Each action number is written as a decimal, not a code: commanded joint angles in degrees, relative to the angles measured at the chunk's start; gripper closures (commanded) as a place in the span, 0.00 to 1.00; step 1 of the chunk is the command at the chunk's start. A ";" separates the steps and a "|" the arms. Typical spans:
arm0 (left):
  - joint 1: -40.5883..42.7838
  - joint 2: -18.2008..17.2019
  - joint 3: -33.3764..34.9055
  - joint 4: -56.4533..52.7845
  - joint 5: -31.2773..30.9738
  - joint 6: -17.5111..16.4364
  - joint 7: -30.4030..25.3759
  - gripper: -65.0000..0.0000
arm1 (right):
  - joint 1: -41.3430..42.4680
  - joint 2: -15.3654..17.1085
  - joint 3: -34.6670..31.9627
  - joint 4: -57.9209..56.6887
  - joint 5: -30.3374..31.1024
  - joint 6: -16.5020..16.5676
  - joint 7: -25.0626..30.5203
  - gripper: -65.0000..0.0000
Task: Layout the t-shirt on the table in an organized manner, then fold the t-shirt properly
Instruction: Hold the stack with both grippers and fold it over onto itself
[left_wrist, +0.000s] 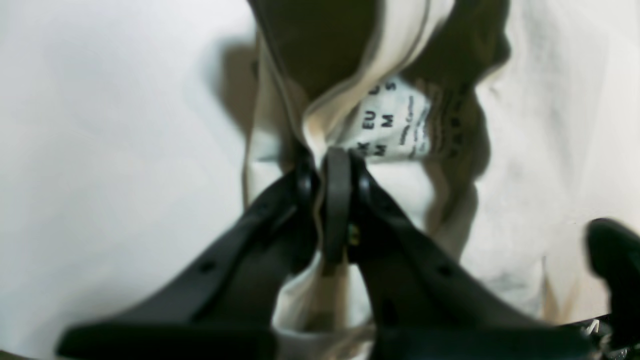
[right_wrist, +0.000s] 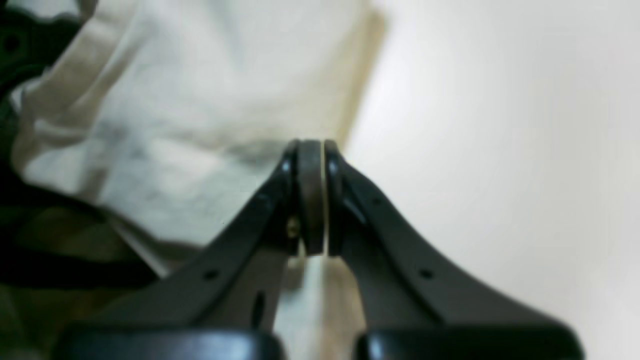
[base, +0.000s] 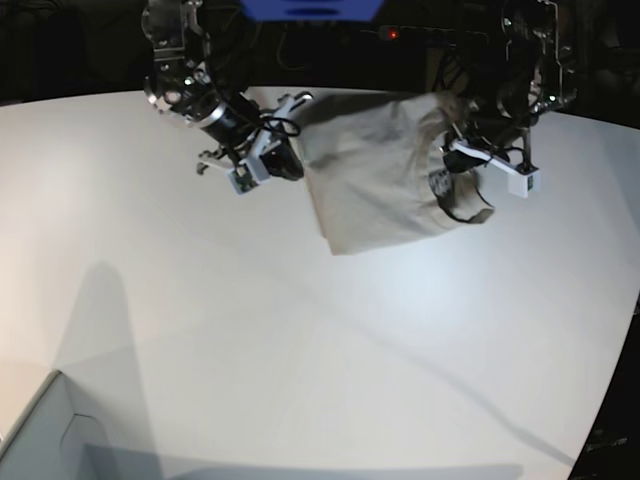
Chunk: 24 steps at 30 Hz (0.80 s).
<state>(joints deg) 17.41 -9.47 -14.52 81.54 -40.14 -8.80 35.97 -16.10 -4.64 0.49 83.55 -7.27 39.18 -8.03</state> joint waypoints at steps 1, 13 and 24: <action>0.04 -0.33 -0.03 1.50 0.18 0.31 0.03 0.97 | -0.12 -0.50 -0.27 1.95 1.25 0.82 1.75 1.00; 1.36 -0.94 -0.20 4.75 0.18 0.31 -0.23 0.22 | -0.74 -0.32 2.19 2.91 1.25 0.82 1.75 1.00; -2.60 1.52 0.24 -4.83 0.18 0.31 -0.05 0.28 | -0.74 -0.15 3.33 3.00 0.98 0.82 1.75 1.00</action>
<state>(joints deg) 13.98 -7.86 -14.57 77.30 -41.04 -9.72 31.86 -17.04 -4.78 3.57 85.52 -7.09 39.22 -7.81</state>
